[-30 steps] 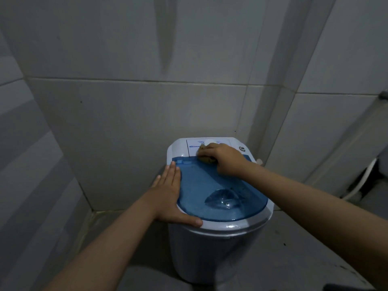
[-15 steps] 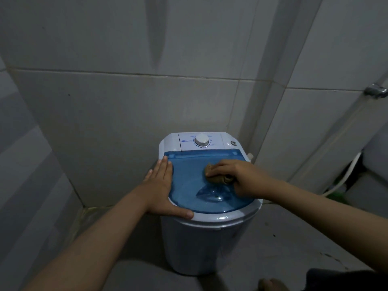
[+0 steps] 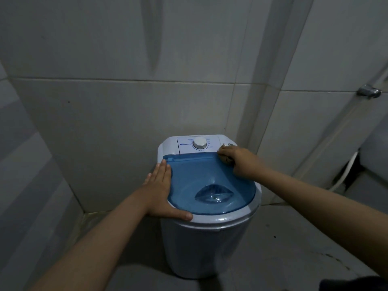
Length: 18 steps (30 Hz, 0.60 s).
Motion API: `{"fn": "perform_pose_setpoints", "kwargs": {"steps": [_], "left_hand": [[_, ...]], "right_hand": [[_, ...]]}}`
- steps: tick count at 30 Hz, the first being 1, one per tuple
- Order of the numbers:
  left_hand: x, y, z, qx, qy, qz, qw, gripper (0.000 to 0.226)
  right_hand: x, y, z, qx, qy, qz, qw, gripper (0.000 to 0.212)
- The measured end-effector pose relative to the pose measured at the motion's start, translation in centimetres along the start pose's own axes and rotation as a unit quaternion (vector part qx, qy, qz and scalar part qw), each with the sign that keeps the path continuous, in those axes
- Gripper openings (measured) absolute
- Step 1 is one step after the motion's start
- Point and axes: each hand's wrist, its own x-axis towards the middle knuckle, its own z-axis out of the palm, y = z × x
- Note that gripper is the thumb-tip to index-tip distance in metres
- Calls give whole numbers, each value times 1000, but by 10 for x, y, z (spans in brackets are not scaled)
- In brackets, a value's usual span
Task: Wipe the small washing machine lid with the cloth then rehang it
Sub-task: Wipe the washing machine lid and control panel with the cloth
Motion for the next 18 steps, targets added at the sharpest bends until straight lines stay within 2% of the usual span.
{"fn": "perform_pose_setpoints", "kwargs": {"steps": [2, 6, 12, 16, 18], "left_hand": [[0, -1, 0, 1, -2, 0, 1000, 160], [3, -2, 0, 1, -8, 2, 1000, 162], [2, -1, 0, 3, -8, -1, 1000, 162], [1, 0, 1, -2, -6, -5, 1000, 162], [1, 1, 1, -2, -4, -6, 1000, 162]], "right_hand": [[-13, -2, 2, -3, 5, -15, 1000, 67], [-46, -7, 1, 20, -27, -54, 998, 69], [-60, -34, -26, 158, -78, -61, 982, 60], [-44, -67, -10, 60, -134, -150, 978, 57], [-37, -75, -12, 34, -153, -162, 974, 54]]}}
